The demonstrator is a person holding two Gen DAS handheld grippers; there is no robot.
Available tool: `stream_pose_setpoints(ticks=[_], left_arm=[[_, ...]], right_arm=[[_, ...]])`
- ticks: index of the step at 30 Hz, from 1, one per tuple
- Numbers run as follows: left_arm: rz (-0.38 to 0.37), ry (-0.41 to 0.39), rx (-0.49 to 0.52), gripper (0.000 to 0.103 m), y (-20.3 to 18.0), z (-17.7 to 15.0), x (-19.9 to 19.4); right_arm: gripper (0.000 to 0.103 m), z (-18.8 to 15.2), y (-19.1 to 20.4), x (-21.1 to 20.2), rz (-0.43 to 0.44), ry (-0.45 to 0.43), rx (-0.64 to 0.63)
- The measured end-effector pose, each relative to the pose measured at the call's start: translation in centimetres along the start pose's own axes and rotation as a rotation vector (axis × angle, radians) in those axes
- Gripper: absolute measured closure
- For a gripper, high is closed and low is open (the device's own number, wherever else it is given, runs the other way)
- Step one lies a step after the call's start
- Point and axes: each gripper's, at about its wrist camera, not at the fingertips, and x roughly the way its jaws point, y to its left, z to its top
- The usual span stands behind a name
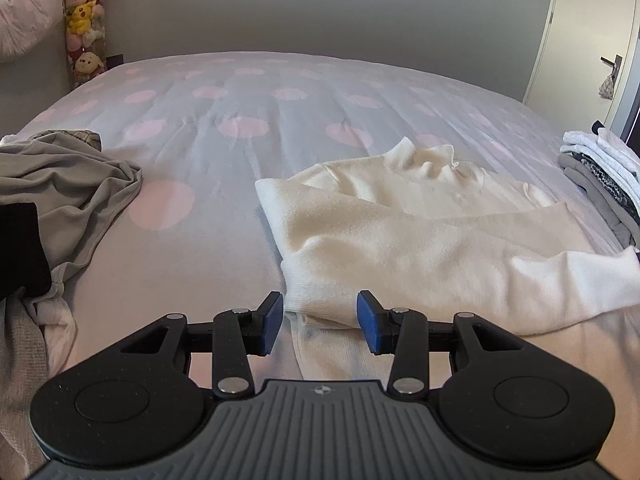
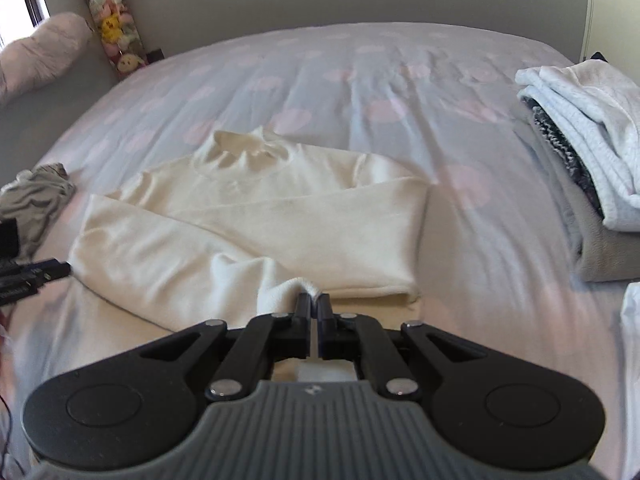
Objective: Fold clothes
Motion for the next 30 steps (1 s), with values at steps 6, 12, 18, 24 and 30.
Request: stream_pose_setpoints(ticks=[6,12,18,24,30], left_arm=[[-0.005,0.0,-0.018,0.064,0.3,0.2,0.1],[-0.001,0.014,-0.016,0.064,0.2,0.0,0.5],[0.0,0.03,-0.005,0.064,-0.1,-0.2,1.0],[0.004,0.044,0.001,0.064,-0.2,-0.4,1.4],[0.004,0.041,0.0,0.064,-0.1,-0.4,1.2]], right_arm=[[0.099,-0.6,-3.0,2.8,-0.04,0.071,0.025],[0.076,-1.4,-6.3,2.9,0.057,-0.003,0.296],[0.065,-1.8,-8.0,3.8,0.136,-0.036,0.471],[0.074,-2.7,-6.0,5.0,0.136,0.003,0.346],[0.1,-1.8,-4.7,2.9,0.126,-0.056,0.267]])
